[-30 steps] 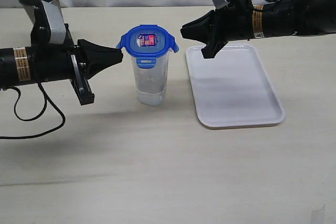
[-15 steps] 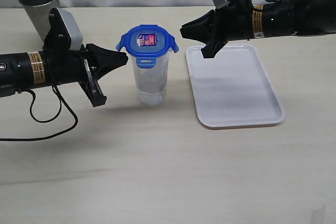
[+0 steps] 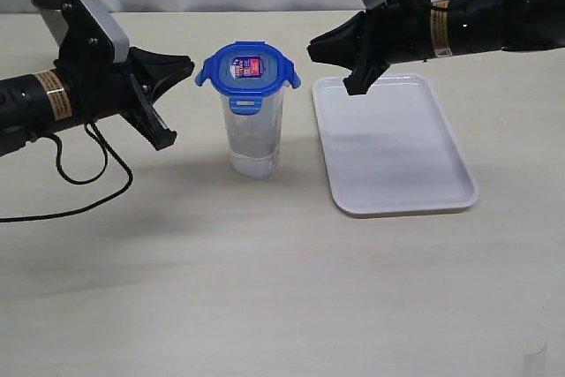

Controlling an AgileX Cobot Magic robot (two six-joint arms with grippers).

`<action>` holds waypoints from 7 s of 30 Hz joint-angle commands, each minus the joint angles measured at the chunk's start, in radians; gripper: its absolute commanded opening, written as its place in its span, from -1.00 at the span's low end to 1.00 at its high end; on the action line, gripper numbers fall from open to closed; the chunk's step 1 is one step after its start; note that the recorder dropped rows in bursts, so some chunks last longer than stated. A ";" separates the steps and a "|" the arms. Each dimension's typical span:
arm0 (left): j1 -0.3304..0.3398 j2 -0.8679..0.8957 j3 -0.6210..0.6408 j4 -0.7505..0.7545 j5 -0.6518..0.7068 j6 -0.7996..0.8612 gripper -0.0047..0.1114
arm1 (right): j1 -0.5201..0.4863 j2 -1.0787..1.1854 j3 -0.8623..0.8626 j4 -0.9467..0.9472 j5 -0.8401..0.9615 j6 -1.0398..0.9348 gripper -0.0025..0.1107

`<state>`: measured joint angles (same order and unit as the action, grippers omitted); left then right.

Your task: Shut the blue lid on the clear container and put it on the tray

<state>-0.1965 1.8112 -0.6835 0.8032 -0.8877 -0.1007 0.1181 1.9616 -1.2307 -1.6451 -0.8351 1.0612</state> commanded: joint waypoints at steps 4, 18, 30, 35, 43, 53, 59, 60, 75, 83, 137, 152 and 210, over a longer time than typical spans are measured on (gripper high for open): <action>0.001 -0.135 0.052 0.025 0.018 -0.002 -0.92 | -0.001 -0.118 0.001 -0.099 -0.005 0.187 -0.88; -0.008 -0.141 0.064 0.136 -0.071 -0.064 -0.92 | 0.001 -0.125 0.001 -0.099 -0.070 0.203 -0.88; -0.008 -0.141 0.064 0.084 -0.039 -0.034 -0.92 | 0.205 -0.341 0.023 -0.099 0.459 0.347 -0.87; -0.008 -0.141 0.064 0.083 -0.011 -0.032 -0.92 | 0.277 -0.360 0.006 -0.099 0.583 0.615 -0.87; -0.008 -0.141 0.064 0.003 0.074 -0.023 -0.92 | 0.387 -0.342 0.018 0.035 1.370 0.307 -0.87; -0.008 -0.141 0.064 -0.031 0.159 -0.002 -0.92 | 0.307 -0.278 -0.416 1.626 1.753 -1.177 -0.87; -0.008 -0.141 0.064 -0.031 0.180 -0.004 -0.92 | 0.439 -0.263 -0.455 1.749 1.796 -1.255 -0.87; -0.008 -0.141 0.064 -0.031 0.180 -0.004 -0.92 | 0.460 -0.253 -0.455 1.749 1.810 -1.255 -0.87; -0.008 -0.141 0.064 -0.031 0.191 -0.004 -0.92 | 0.490 -0.079 -0.455 1.763 1.693 -1.260 -0.87; -0.008 -0.141 0.064 -0.031 0.171 -0.004 -0.92 | 0.490 -0.038 -0.455 1.767 1.701 -1.277 -0.87; -0.008 -0.141 0.064 0.303 -0.042 -0.203 -0.92 | 0.488 -0.017 -0.455 1.689 1.644 -1.285 -0.87; -0.008 -0.101 0.064 0.257 -0.084 -0.175 -0.92 | 0.488 -0.057 -0.502 1.689 1.626 -1.285 -0.87; -0.008 0.032 0.004 0.136 -0.136 -0.069 -0.92 | 0.490 -0.125 -0.464 1.734 1.775 -1.346 -0.87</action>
<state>-0.2007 1.8430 -0.6719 0.9429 -1.0161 -0.1710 0.6080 1.8450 -1.7205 0.0765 0.9471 -0.2688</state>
